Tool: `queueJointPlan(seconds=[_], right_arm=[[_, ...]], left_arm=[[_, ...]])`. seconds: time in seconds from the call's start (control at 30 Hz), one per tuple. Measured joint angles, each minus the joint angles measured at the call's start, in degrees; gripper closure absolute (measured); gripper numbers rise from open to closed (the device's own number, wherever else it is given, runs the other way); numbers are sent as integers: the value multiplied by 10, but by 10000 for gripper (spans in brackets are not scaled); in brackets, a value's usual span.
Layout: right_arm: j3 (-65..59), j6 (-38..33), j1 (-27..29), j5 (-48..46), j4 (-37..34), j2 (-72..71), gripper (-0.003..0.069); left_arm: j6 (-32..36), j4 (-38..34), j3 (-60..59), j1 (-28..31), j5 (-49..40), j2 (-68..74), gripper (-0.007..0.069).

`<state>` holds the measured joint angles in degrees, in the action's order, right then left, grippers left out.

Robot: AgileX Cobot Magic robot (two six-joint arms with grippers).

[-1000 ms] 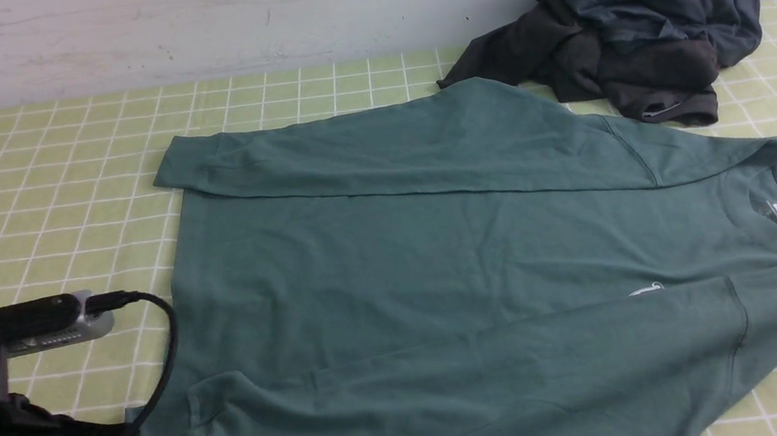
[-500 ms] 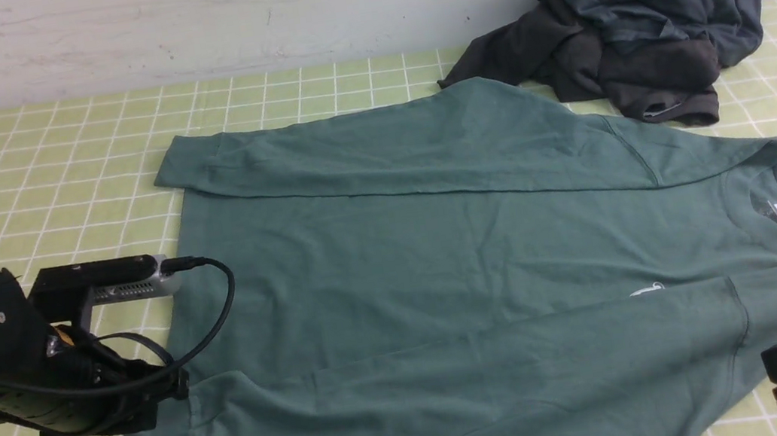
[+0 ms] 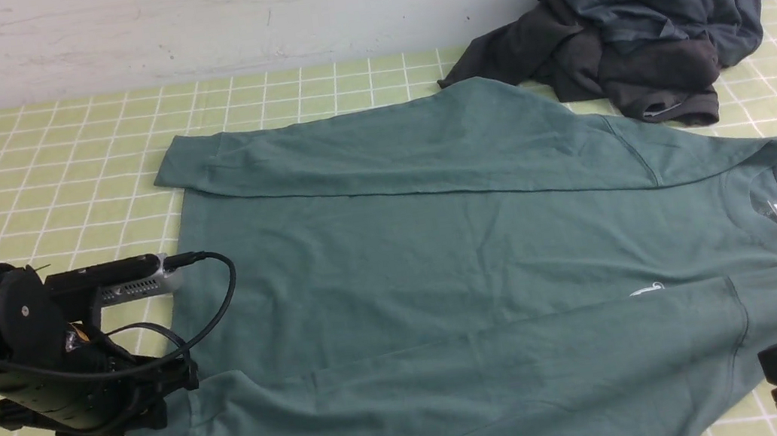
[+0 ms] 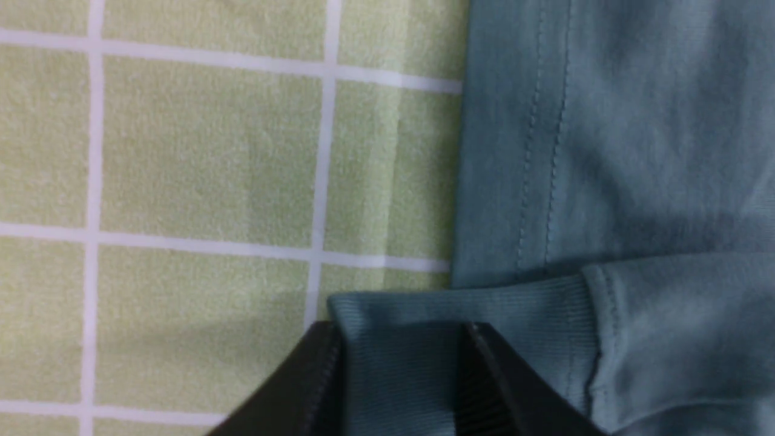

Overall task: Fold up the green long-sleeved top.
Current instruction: Use the left arm to clamp the cuff closest to it, then use the left arm to drag and place the cuff at the centered position on the left edge of the fabric

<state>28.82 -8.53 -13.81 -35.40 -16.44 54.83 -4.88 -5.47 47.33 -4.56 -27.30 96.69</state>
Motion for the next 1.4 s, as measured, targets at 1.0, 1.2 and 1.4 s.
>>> queueJointPlan(seconds=[1.0,1.2,1.4], right_arm=[[0,-22,0,0,0,0,670],[0,-22,0,2,1,0,670],[0,-30,0,25,13,0,670]], left_arm=[[144,-4,190,-44,157,-4,618],[143,-6,216,-24,164,105,617],[143,-10,345,-2,89,187,547]])
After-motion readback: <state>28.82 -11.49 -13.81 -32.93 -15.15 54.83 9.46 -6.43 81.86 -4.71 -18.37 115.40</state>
